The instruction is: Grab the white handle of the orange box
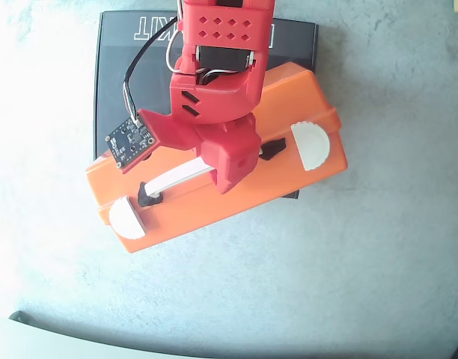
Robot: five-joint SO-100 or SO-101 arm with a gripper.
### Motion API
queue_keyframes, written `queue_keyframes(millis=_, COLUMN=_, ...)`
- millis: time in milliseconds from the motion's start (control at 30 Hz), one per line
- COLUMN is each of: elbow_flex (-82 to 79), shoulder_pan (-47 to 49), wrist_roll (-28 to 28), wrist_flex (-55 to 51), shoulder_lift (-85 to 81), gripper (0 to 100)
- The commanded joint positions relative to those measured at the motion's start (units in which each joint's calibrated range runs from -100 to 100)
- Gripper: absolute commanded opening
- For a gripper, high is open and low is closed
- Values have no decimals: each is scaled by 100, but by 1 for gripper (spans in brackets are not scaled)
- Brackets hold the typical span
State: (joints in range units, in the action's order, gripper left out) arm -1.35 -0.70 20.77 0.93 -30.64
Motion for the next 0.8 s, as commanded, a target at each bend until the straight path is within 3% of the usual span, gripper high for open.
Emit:
queue_keyframes(millis=0, elbow_flex=-233, shoulder_pan=113, wrist_roll=-100, wrist_flex=-153, shoulder_lift=150, gripper=1)
queue_keyframes(millis=300, elbow_flex=-1402, shoulder_pan=12, wrist_roll=-1328, wrist_flex=-2378, shoulder_lift=453, gripper=1)
queue_keyframes(millis=567, elbow_flex=-2262, shoulder_pan=113, wrist_roll=-2023, wrist_flex=-3258, shoulder_lift=816, gripper=1)
queue_keyframes(millis=767, elbow_flex=-4282, shoulder_pan=90, wrist_roll=-2331, wrist_flex=-3351, shoulder_lift=774, gripper=2)
